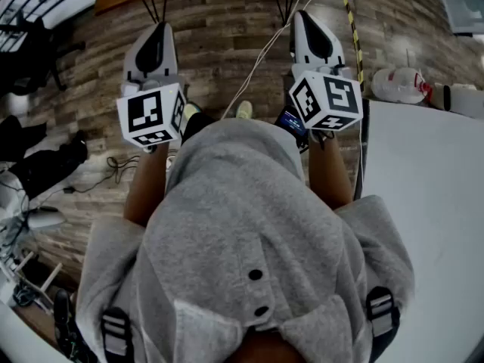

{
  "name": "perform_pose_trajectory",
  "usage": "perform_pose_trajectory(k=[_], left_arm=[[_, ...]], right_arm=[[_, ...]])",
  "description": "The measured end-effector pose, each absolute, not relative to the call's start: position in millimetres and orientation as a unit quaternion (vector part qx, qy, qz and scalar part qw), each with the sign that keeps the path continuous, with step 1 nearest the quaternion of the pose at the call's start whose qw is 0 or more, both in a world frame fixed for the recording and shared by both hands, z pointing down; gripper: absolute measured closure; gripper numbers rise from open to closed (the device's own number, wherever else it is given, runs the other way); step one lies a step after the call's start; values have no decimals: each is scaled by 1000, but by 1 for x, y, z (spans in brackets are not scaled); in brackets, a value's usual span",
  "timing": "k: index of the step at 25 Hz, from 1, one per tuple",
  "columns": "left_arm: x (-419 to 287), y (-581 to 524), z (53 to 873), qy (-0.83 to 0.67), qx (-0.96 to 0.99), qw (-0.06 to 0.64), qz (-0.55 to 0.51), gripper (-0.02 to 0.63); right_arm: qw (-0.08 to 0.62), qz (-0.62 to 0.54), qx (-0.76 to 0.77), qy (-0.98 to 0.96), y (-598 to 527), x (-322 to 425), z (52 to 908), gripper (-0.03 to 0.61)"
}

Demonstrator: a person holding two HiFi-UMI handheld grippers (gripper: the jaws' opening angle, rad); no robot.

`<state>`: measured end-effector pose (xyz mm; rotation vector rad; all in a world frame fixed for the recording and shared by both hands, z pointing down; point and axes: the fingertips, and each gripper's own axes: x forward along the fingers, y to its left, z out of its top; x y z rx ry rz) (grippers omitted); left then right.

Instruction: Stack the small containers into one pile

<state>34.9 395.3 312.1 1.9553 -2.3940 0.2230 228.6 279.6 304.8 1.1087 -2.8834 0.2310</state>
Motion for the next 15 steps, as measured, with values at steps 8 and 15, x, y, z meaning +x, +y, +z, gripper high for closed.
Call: perform_pose_trajectory(k=[8,15], left_arm=[[53,397,296,-771,634,18,59,604],[59,392,289,-774,630,8,59,604]], right_arm=[[-1,78,344,-936,280,244,295,568],[-7,92,320,-943,271,246,299,568]])
